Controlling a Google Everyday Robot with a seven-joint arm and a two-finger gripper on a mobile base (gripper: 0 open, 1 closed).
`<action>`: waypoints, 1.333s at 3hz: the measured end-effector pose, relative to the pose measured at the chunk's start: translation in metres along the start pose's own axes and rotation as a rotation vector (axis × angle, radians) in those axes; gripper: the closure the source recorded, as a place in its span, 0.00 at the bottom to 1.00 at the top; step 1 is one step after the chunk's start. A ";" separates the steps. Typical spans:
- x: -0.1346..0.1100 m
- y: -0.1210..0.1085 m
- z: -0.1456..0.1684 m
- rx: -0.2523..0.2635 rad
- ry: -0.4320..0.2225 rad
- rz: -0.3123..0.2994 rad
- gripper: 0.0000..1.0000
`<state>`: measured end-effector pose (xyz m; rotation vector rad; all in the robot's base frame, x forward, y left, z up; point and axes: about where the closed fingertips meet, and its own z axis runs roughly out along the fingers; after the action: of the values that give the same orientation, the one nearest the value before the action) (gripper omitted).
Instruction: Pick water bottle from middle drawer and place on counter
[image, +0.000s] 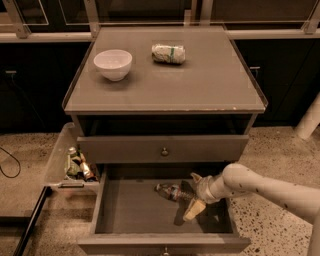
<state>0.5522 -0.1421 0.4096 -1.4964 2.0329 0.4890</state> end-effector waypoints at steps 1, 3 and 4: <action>0.005 -0.004 0.010 -0.008 -0.024 0.017 0.00; 0.021 -0.009 0.024 -0.027 -0.035 0.062 0.00; 0.021 -0.009 0.024 -0.027 -0.035 0.062 0.19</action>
Offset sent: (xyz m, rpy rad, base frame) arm 0.0128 -0.0064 -0.0309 0.0596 0.0352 -0.0331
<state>0.5616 -0.1468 0.3779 -1.4338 2.0580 0.5658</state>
